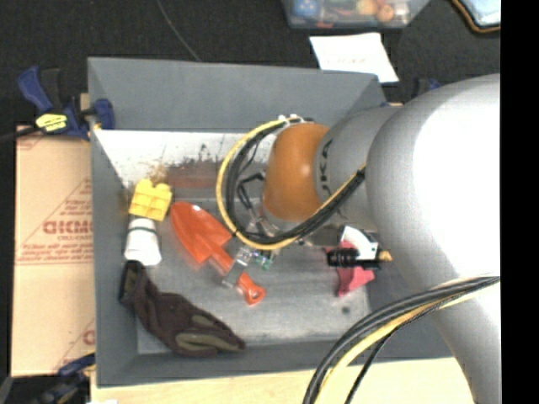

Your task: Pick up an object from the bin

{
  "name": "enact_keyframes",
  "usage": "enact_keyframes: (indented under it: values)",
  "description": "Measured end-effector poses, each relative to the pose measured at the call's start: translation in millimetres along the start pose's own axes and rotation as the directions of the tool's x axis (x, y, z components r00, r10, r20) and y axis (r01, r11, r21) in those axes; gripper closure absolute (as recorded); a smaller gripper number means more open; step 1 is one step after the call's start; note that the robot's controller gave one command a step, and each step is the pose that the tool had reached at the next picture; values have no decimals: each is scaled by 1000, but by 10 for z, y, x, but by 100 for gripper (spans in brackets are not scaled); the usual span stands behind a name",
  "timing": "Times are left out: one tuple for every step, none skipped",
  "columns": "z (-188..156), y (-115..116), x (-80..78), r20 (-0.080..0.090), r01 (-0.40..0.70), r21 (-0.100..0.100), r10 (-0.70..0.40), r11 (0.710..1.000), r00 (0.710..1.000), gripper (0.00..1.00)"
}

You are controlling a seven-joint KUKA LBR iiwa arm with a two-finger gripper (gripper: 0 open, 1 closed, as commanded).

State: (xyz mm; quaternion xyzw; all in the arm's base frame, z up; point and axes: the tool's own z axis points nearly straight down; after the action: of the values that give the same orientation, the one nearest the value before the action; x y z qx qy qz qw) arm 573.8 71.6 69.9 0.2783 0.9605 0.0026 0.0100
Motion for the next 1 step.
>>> enact_keyframes:
  values:
    - [-13, 98, 36, -11, 218, 1, -218, 976, 976, 100]
